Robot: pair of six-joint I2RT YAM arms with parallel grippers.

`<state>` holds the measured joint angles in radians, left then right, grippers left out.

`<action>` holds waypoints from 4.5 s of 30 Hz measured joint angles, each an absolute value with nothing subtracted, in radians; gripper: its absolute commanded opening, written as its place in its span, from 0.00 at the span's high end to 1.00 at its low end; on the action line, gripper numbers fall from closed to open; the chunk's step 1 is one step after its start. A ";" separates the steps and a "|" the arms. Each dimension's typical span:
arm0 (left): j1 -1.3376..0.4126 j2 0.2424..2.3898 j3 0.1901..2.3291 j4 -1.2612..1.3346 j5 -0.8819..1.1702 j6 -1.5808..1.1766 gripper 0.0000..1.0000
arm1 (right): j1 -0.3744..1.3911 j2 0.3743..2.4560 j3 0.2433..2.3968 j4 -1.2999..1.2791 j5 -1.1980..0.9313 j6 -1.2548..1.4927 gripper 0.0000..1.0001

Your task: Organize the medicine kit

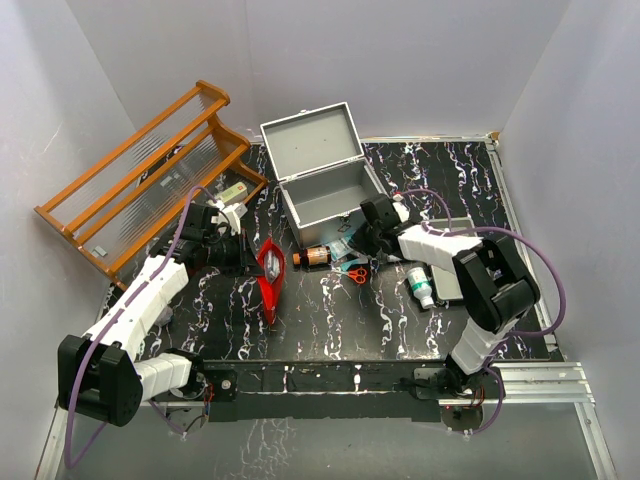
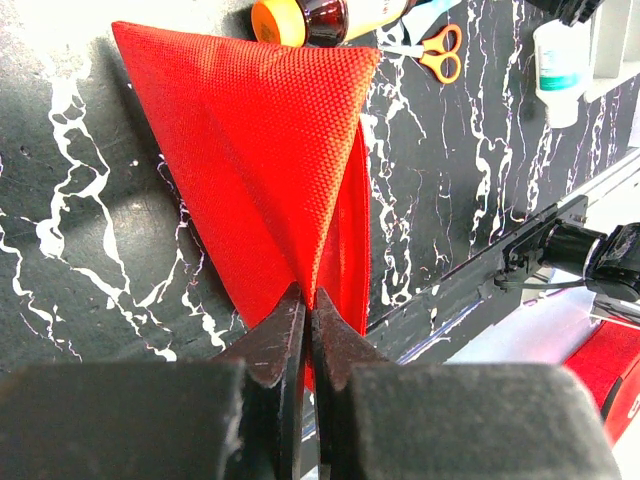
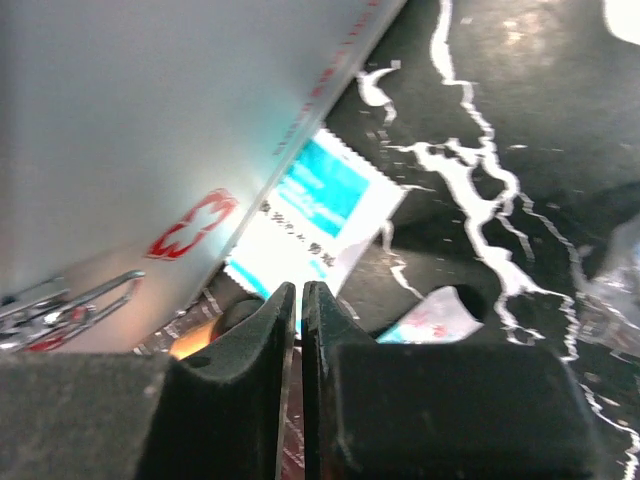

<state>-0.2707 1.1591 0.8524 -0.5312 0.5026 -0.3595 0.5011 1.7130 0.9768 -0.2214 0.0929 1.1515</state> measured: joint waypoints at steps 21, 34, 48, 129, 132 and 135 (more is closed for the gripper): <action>-0.271 1.159 0.862 -0.532 0.497 -0.359 1.00 | 0.504 1.852 1.106 -0.265 0.051 1.128 0.72; -0.271 1.160 0.862 -0.531 0.497 -0.359 1.00 | 0.504 1.779 1.109 -0.569 0.265 1.090 0.72; -0.271 1.160 0.862 -0.531 0.495 -0.360 1.00 | 0.504 1.678 1.107 -0.609 0.307 0.963 0.48; -0.271 1.079 0.954 -0.834 0.384 -0.280 1.00 | 1.062 1.806 1.192 -0.734 0.237 1.108 0.70; -0.271 1.079 0.954 -0.857 0.372 -0.276 1.00 | 1.076 1.842 1.222 -0.748 0.248 1.128 0.73; -0.271 1.078 0.954 -0.868 0.366 -0.271 1.00 | 1.085 1.863 1.248 -0.764 0.258 1.148 0.77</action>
<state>-0.2707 1.0782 0.9539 -0.8680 0.3664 -0.2710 1.0847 1.8629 1.2480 -0.7639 0.2577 1.1477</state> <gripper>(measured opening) 0.009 0.267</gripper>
